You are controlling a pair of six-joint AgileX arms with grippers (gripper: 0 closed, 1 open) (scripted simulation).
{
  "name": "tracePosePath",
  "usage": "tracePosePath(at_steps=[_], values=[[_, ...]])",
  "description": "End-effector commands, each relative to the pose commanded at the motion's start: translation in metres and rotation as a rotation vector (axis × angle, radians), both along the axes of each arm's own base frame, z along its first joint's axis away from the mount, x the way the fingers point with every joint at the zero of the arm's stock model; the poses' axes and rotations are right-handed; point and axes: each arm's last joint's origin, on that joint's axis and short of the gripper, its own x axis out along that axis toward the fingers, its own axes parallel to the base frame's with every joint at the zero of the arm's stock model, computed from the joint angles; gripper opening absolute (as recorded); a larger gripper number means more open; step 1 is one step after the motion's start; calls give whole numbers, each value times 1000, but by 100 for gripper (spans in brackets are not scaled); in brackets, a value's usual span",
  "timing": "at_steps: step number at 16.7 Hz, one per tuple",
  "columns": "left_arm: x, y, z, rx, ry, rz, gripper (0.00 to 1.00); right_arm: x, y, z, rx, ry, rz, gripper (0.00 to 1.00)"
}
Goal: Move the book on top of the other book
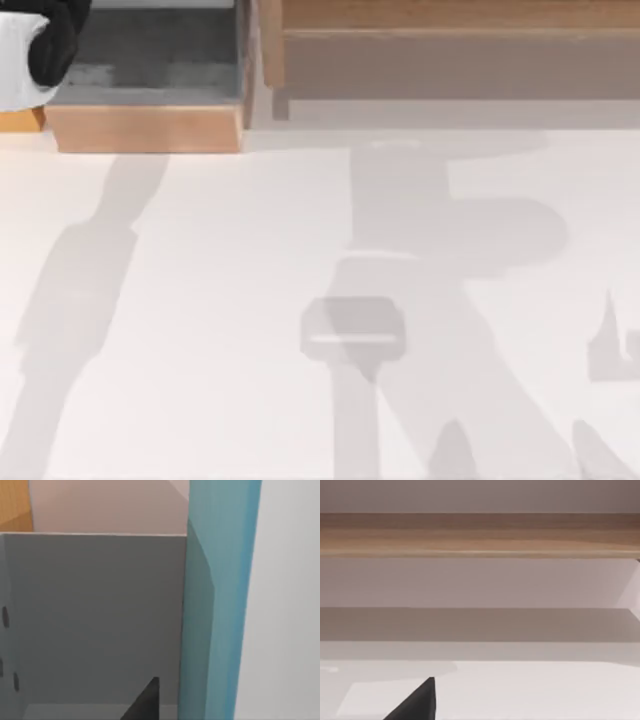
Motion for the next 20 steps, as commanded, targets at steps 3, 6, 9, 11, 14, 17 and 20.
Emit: tracePosePath(at_steps=[3, 6, 9, 11, 14, 17, 20], values=[[0, 0, 0, 0, 0, 0, 32, 0, 0, 0, 0, 0, 0, 100], [0, 0, 0, 0, 0, 0, 10, 0, 0, 0, 0, 0, 0, 100], [0, 0, 0, 0, 0, 0, 0, 0, 0, 0, 0, 0, 0, 100], [0, 0, 0, 0, 0, 0, 0, 0, 0, 0, 0, 0, 0, 100], [0, 0, 0, 0, 0, 0, 0, 0, 0, 0, 0, 0, 0, 100], [-1, -1, 1, 1, -1, -1, 0, 0, 0, 0, 0, 0, 0, 100], [-7, -1, 7, 1, -2, -1, 0, 0, 0, 0, 0, 0, 0, 100]])
